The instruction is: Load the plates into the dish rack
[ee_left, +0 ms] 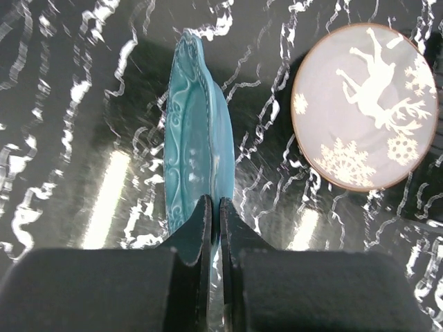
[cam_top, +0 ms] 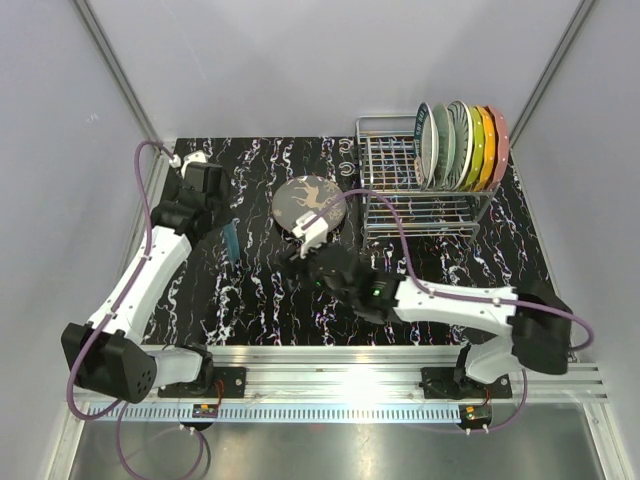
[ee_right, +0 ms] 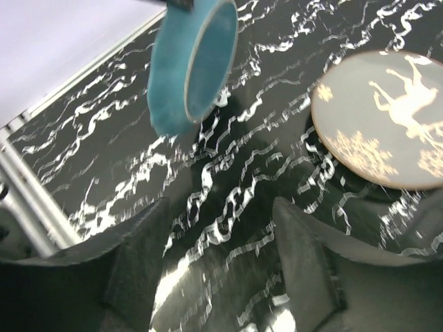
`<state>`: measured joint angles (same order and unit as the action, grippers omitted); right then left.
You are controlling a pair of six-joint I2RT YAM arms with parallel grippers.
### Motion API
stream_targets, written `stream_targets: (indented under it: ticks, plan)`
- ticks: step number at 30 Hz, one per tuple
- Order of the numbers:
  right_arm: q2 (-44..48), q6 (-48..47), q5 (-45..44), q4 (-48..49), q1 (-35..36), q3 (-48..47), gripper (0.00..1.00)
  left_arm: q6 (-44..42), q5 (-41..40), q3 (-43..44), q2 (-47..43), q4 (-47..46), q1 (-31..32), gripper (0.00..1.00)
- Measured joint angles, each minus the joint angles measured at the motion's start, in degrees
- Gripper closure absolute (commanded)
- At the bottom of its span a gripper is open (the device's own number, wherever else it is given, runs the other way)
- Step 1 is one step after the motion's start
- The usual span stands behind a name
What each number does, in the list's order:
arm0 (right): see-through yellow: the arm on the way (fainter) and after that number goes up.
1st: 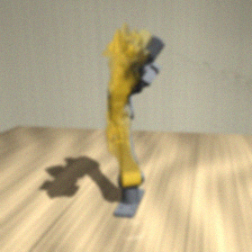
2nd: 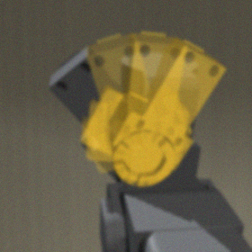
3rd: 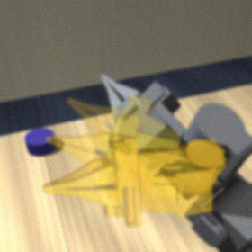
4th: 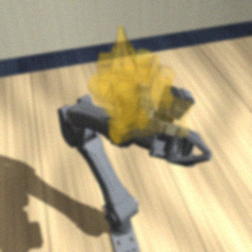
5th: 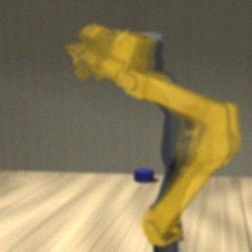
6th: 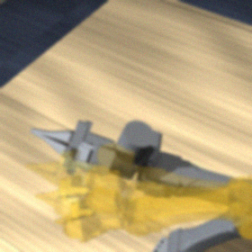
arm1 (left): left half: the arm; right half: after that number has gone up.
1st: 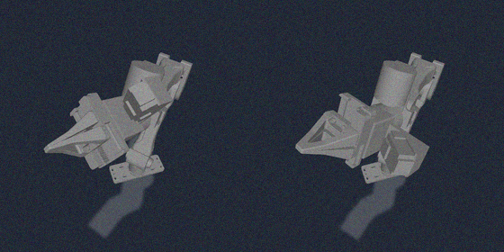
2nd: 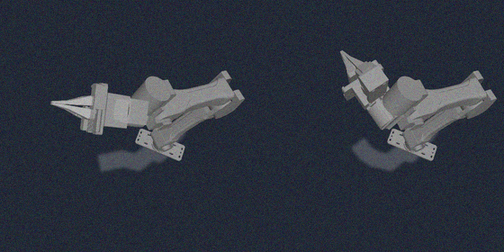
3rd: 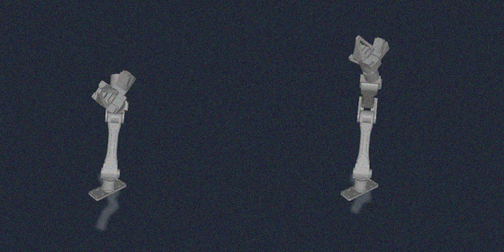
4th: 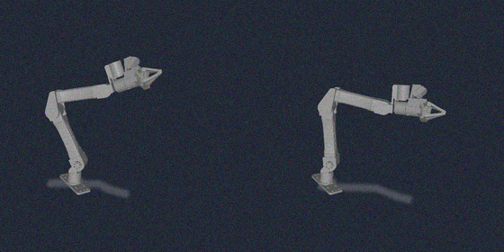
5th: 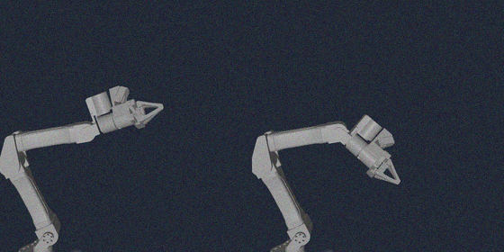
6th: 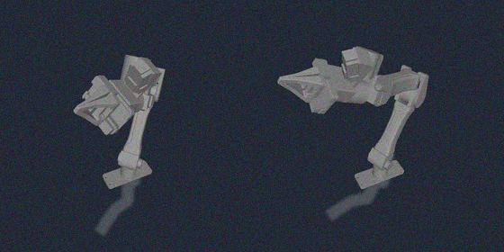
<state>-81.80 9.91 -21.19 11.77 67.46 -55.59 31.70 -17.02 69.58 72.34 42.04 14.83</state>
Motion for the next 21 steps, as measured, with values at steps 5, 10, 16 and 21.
stream_targets:
  ticks: [5, 10, 16, 21]
  plan:
    - [-9.18, -0.74, -2.12, 5.53, 0.57, -5.42, 0.22, 2.40, 4.02, -2.75, -1.40, -1.44, -1.92, 1.00]
    - [-16.90, -1.31, -3.30, 10.62, 1.55, -10.64, 0.18, 4.55, 6.97, -4.85, -3.78, -2.99, -3.37, 1.00]
    - [-24.04, -2.97, -5.97, 16.41, 3.48, -13.46, 0.13, 5.92, 8.50, -7.19, -6.27, -4.20, -4.42, 1.00]
    - [-26.38, -5.18, -7.17, 17.97, 3.82, -13.60, 0.12, 5.84, 9.16, -7.39, -6.43, -4.42, -5.49, 1.00]
